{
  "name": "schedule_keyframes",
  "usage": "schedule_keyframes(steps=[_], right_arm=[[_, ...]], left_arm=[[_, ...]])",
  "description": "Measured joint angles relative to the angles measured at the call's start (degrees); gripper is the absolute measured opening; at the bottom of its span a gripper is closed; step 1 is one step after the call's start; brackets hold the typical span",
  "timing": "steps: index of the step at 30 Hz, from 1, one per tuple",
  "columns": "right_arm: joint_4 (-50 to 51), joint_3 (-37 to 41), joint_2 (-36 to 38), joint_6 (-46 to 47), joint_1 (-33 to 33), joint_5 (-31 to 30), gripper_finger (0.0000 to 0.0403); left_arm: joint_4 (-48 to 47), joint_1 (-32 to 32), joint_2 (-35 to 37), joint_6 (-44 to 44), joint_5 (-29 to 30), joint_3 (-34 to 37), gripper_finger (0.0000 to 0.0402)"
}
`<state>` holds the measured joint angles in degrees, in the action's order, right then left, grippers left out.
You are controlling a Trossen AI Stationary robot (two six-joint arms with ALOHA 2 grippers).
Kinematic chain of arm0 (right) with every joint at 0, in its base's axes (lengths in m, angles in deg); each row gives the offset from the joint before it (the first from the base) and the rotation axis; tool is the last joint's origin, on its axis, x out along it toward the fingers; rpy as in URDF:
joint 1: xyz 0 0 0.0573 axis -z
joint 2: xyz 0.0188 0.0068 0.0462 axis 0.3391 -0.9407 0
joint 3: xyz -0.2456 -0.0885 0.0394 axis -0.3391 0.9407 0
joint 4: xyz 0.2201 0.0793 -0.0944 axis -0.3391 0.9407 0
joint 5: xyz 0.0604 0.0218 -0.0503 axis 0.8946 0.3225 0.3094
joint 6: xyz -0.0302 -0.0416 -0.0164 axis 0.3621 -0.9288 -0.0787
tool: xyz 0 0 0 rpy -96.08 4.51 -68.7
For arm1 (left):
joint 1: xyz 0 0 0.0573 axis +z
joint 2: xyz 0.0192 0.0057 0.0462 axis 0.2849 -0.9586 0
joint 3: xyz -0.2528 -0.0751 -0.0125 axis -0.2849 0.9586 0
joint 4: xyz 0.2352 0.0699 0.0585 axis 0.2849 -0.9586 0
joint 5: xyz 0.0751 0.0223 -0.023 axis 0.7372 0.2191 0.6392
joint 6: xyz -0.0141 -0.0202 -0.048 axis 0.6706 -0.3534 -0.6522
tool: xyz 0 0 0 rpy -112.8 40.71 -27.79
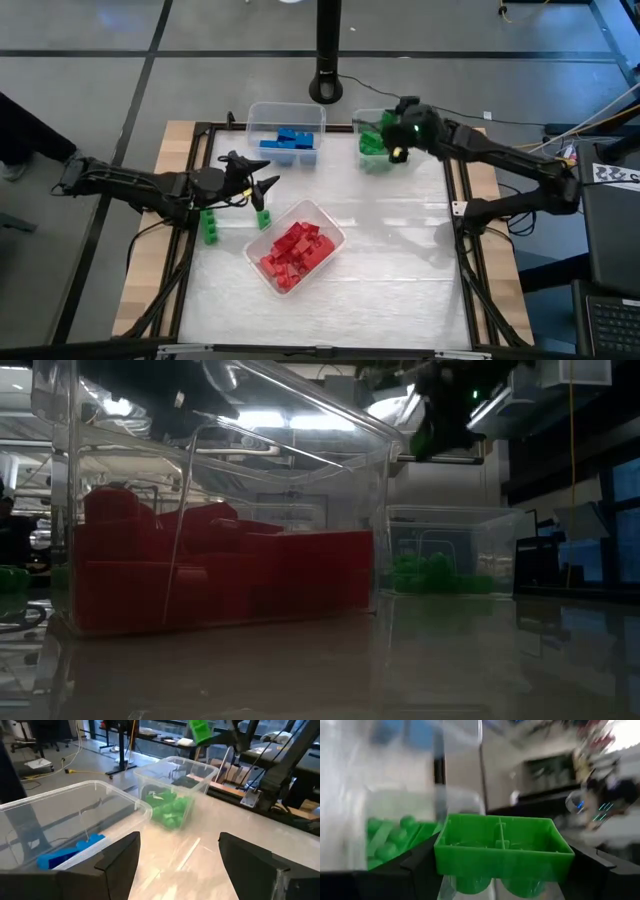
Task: Sort blocks
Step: Put the green game piece into the top right transparent bin
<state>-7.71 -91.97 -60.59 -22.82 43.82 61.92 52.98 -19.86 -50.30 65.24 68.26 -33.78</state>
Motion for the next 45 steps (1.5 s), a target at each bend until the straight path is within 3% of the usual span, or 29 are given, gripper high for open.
schedule_keyframes(steps=[7,11,17,23,27,31,34,39,42,45], right_arm=[[0.85,2.46,-4.26,4.63,12.7,9.24,0.0305],[1.24,2.68,-7.79,7.79,15.81,8.44,0.0305],[2.17,2.65,-11.48,8.18,16.15,6.08,0.0305],[2.44,0.99,-11.12,5.86,16.15,8.71,0.0305],[2.76,0.28,-11.08,4.37,16.13,5.2,0.0305],[3.0,0.3,-11.08,5.51,16.17,5.48,0.0306],[2.82,0.28,-12.07,6.1,16.1,2.28,0.0322],[3.66,0.3,-16.04,9.39,16.15,1.99,0.0375],[4.01,0.24,-16.22,9.43,16.13,4.38,0.0395],[8.04,-0.69,-15.7,9.05,16.16,9.22,0.039]], left_arm=[[-1.81,0.02,-0.01,-3.31,-0.02,0.0,0.026],[-4.65,0.02,-0.03,-5.71,0.0,0.0,0.026],[-7.7,0.02,-0.03,-7.8,-0.01,0.0,0.026],[-10.44,0.02,-0.01,-9.25,-0.02,0.0,0.026],[-10.61,-0.04,-0.03,-9.57,-0.02,0.0,0.026],[-10.59,-0.04,-0.01,-9.78,-0.02,0.0,0.026],[-10.56,-0.04,-0.03,-9.76,-0.02,0.0,0.026],[-10.52,-0.04,-0.03,-9.74,-0.02,0.0,0.026],[-11.0,-0.04,-0.03,-9.94,-0.02,0.0,0.026],[-13.81,-0.02,-0.01,-11.84,-0.04,0.0,0.026]])
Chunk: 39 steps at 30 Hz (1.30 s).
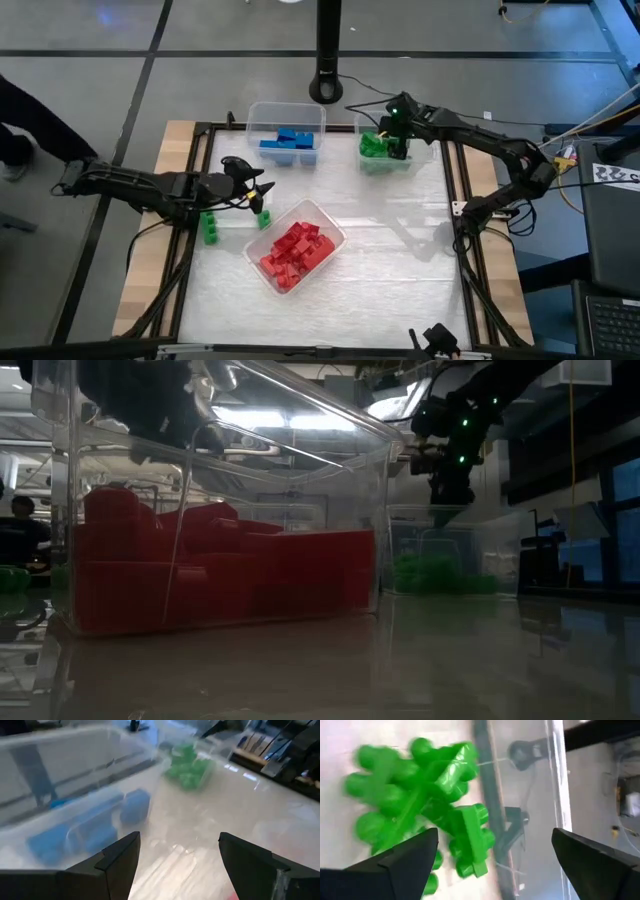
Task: Sort blocks
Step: Put the green game piece into the top right transparent bin
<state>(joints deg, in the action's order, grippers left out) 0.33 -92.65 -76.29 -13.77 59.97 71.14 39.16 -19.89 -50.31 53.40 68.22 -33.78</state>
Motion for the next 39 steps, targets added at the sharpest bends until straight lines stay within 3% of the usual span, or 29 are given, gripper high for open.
schedule_keyframes(steps=[4,9,18,29,39], right_arm=[[5.9,-2.6,2.28,-1.07,-0.14,1.76,0.0378],[3.6,-2.71,7.23,-2.83,-0.93,0.23,0.0374],[1.95,-2.77,12.38,-3.98,-1.56,1.95,0.0374],[2.57,-2.75,12.38,-3.99,-1.58,2.19,0.0374],[2.52,-2.73,12.38,-3.99,-1.58,2.21,0.0374]], left_arm=[[-7.98,-0.03,-0.02,-7.12,-0.05,0.0,0.026],[-16.98,-0.04,-0.6,-18.45,-0.33,0.03,0.026],[-19.9,-0.04,-9.5,-32.61,-5.65,0.46,0.026],[-20.14,-0.07,-19.22,-41.63,-15.28,0.48,0.026],[-17.75,-0.04,-22.88,-42.23,-17.02,0.48,0.026]])
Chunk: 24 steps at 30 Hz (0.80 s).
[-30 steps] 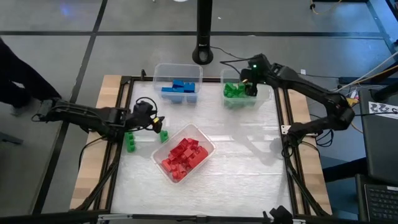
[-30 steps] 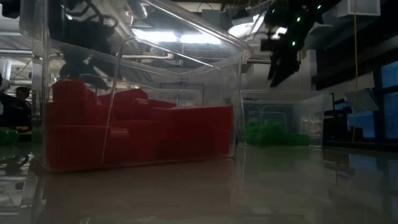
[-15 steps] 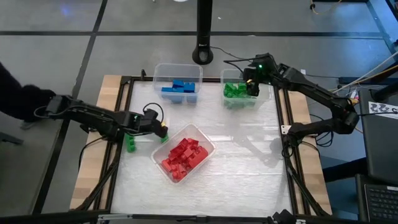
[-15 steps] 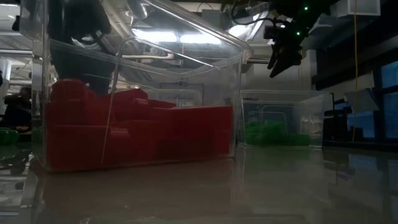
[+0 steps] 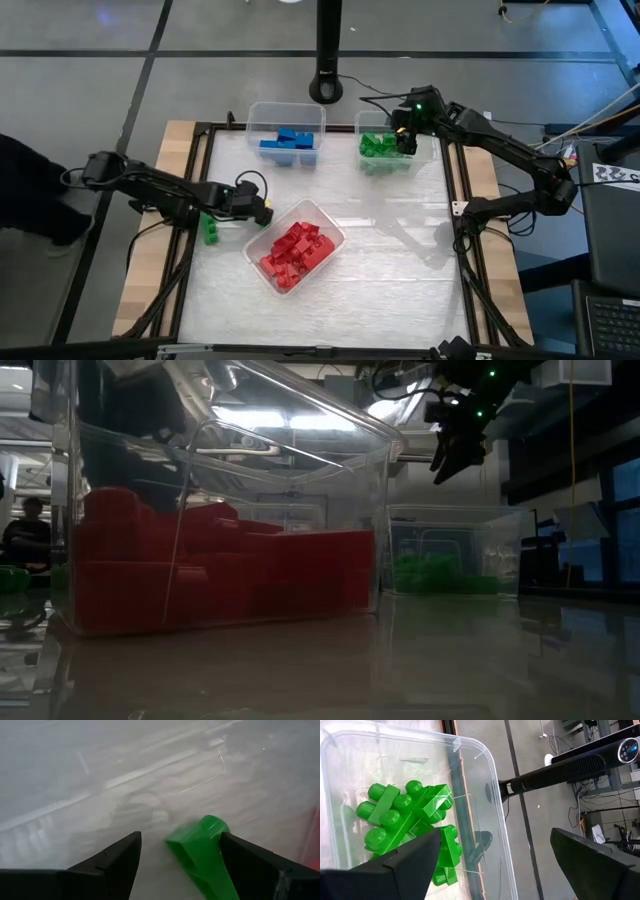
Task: Sort blocks
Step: Put the green game piece into the top right transparent bin
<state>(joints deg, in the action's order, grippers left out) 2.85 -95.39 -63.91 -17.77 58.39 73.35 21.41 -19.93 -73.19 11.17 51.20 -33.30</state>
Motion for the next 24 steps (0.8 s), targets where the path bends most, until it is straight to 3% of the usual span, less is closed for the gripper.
schedule_keyframes(steps=[8,17,24], right_arm=[[0.02,0.03,0.0,0.02,0.0,0.02,0.0374],[0.02,0.03,-0.02,0.02,0.0,0.13,0.0374],[0.0,0.03,-0.02,0.04,0.0,0.17,0.0374]], left_arm=[[2.16,0.02,-2.05,0.15,0.04,-0.11,0.026],[-1.22,3.5,-1.83,7.49,1.16,-0.27,0.026],[-5.66,5.6,2.26,12.38,1.86,-1.25,0.026]])
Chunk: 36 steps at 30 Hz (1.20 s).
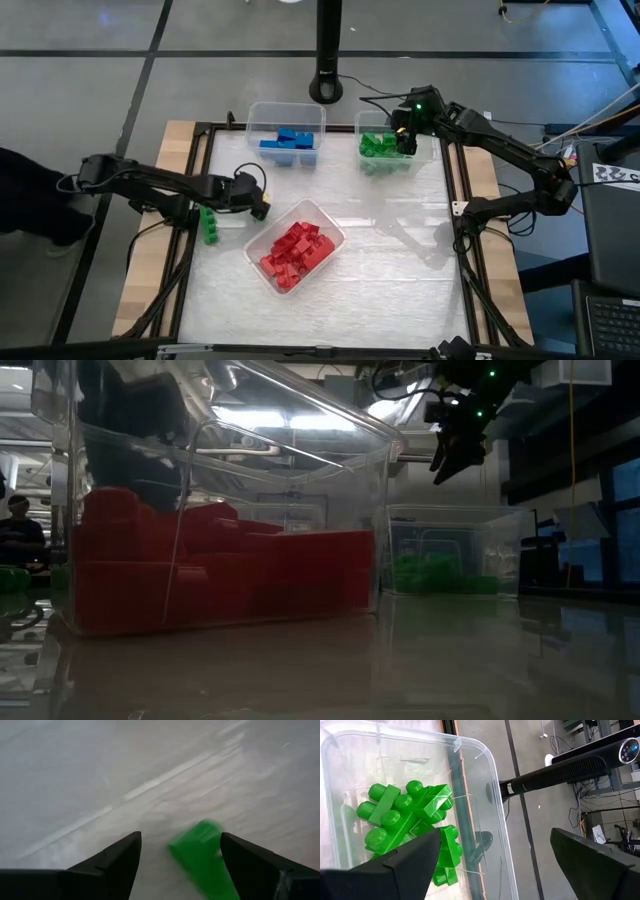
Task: Sort blocks
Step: Put the green game piece into the top right transparent bin
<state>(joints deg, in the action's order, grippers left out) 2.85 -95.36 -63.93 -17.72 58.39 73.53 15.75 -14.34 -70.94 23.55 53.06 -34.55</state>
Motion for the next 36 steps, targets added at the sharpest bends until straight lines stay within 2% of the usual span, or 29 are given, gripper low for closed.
schedule_keyframes(steps=[7,15,21,25,30,36], right_arm=[[0.0,0.0,0.0,0.0,0.0,0.22,0.0374],[-0.01,0.02,0.0,-0.02,0.02,0.17,0.0374],[-0.02,0.02,0.0,-0.02,0.02,0.37,0.0374],[-0.02,0.02,0.0,-0.02,0.02,0.39,0.0374],[-0.02,0.02,0.0,-0.02,0.02,0.42,0.0374],[-0.79,0.02,0.0,-0.19,0.02,0.46,0.0374]], left_arm=[[-0.36,-3.44,3.47,-11.96,-0.23,-0.33,0.026],[0.69,-6.01,-0.14,-19.15,-0.28,1.15,0.026],[7.76,-5.99,-2.42,-17.4,-0.12,3.03,0.026],[8.2,-5.86,-2.5,-15.93,0.02,3.1,0.0259],[8.02,-5.84,-2.9,-15.04,1.88,3.19,0.0229],[8.26,-5.86,-3.78,-12.72,2.74,3.08,0.0161]])
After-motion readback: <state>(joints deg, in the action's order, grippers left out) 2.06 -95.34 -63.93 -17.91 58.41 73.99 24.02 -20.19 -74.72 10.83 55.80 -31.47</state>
